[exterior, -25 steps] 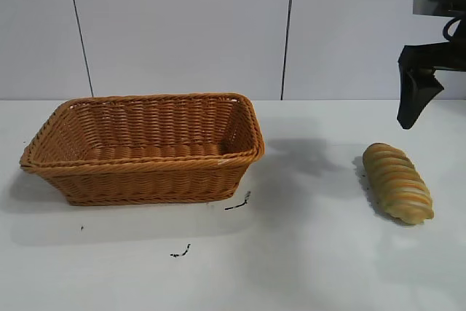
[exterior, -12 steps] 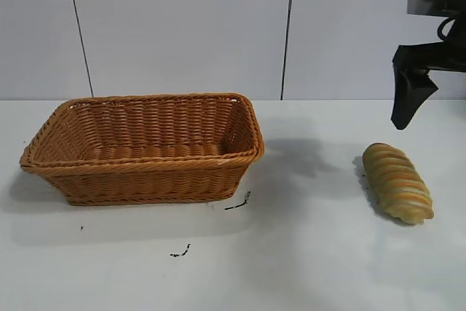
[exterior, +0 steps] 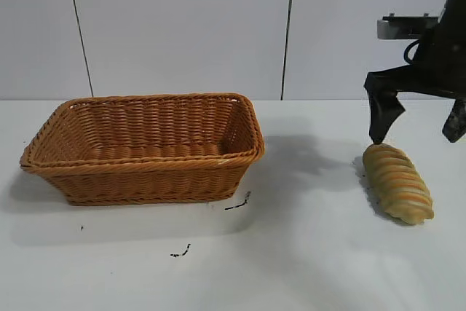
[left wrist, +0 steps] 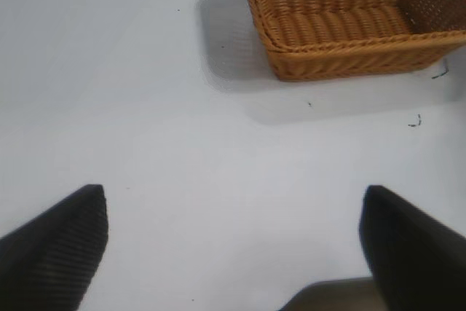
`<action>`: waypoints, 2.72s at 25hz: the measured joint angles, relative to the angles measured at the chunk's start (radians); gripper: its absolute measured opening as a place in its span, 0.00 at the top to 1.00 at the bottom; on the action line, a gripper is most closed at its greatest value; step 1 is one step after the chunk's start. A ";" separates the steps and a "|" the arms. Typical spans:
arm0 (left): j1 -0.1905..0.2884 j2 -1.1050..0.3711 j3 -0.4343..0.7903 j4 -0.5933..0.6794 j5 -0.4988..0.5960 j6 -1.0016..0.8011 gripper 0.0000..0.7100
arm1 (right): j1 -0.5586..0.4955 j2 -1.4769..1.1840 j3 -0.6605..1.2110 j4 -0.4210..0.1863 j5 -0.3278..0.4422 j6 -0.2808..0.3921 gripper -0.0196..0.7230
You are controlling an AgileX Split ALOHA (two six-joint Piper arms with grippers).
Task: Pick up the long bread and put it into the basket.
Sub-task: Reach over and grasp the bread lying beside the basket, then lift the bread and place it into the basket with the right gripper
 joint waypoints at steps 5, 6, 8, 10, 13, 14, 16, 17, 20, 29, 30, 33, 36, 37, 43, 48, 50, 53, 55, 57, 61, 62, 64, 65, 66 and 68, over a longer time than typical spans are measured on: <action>0.000 0.000 0.000 0.000 0.000 0.000 0.03 | 0.000 0.057 -0.001 0.000 0.029 0.037 0.05; 0.000 0.000 0.000 0.000 0.000 0.000 0.03 | 0.000 0.066 -0.001 0.000 0.030 0.037 0.05; 0.000 0.000 0.000 0.000 0.000 0.000 0.03 | 0.000 0.078 -0.001 0.000 0.028 0.038 0.05; 0.000 0.000 0.000 0.000 0.000 0.000 0.03 | 0.000 0.086 -0.001 0.000 0.017 0.038 0.05; 0.000 0.000 0.000 0.000 0.000 0.000 0.03 | 0.000 0.098 -0.004 0.000 0.006 0.040 0.05; 0.000 0.000 0.000 0.000 0.000 0.000 0.03 | 0.000 0.103 -0.004 -0.001 0.004 0.040 0.05; 0.000 0.000 0.000 0.000 0.000 0.000 0.03 | 0.000 0.110 -0.004 -0.008 0.002 0.040 0.05; 0.000 0.000 0.000 0.000 0.000 0.000 0.03 | 0.000 0.113 -0.004 -0.008 0.001 0.040 0.05; 0.000 0.000 0.000 0.000 0.000 0.000 0.03 | 0.000 0.113 -0.005 -0.008 0.001 0.040 0.11; 0.000 0.000 0.000 0.000 0.000 0.000 0.03 | 0.000 0.112 -0.054 -0.058 0.096 0.037 0.80; 0.000 0.000 0.000 0.000 0.000 0.000 0.03 | 0.000 0.107 -0.077 -0.068 0.123 0.036 0.80; 0.000 0.000 0.000 0.000 0.000 0.000 0.03 | 0.000 0.079 -0.181 -0.071 0.196 0.018 0.80; 0.000 0.000 0.000 0.000 0.000 0.000 0.03 | 0.000 0.048 -0.318 -0.069 0.272 0.011 0.80; 0.000 0.000 0.000 0.000 0.000 0.000 0.03 | 0.000 0.042 -0.358 -0.069 0.305 0.011 0.80; 0.000 0.000 0.000 0.000 0.000 0.000 0.03 | 0.054 0.039 -0.569 -0.070 0.389 -0.008 0.80; 0.000 0.000 0.000 0.000 0.000 0.000 0.03 | 0.160 0.039 -0.643 -0.064 0.373 -0.028 0.80; 0.000 0.000 0.000 0.000 0.000 0.000 0.03 | 0.205 0.041 -0.660 -0.060 0.350 -0.054 0.80; 0.000 0.000 0.000 0.000 0.000 0.000 0.03 | 0.286 0.056 -0.694 -0.014 0.311 -0.147 0.80; 0.000 0.000 0.000 0.000 0.000 0.000 0.03 | 0.339 0.076 -0.713 0.035 0.276 -0.245 0.80; 0.000 0.000 0.000 0.000 0.000 0.000 0.03 | 0.397 0.101 -0.717 0.077 0.242 -0.341 0.80; 0.000 0.000 0.000 0.000 0.000 0.000 0.03 | 0.486 0.154 -0.717 0.106 0.195 -0.570 0.80; 0.000 0.000 0.000 0.000 0.000 0.000 0.03 | 0.504 0.170 -0.717 0.106 0.182 -0.634 0.80; 0.000 0.000 0.000 0.000 0.000 0.000 0.03 | 0.530 0.204 -0.717 0.107 0.148 -0.744 0.82; 0.000 0.000 0.000 0.000 0.000 0.000 0.03 | 0.537 0.218 -0.717 0.108 0.133 -0.798 0.82; 0.000 0.000 0.000 0.000 0.000 0.000 0.03 | 0.542 0.235 -0.717 0.109 0.117 -0.844 0.82; 0.000 0.000 0.000 0.000 0.000 0.000 0.03 | 0.547 0.267 -0.717 0.109 0.087 -0.911 0.82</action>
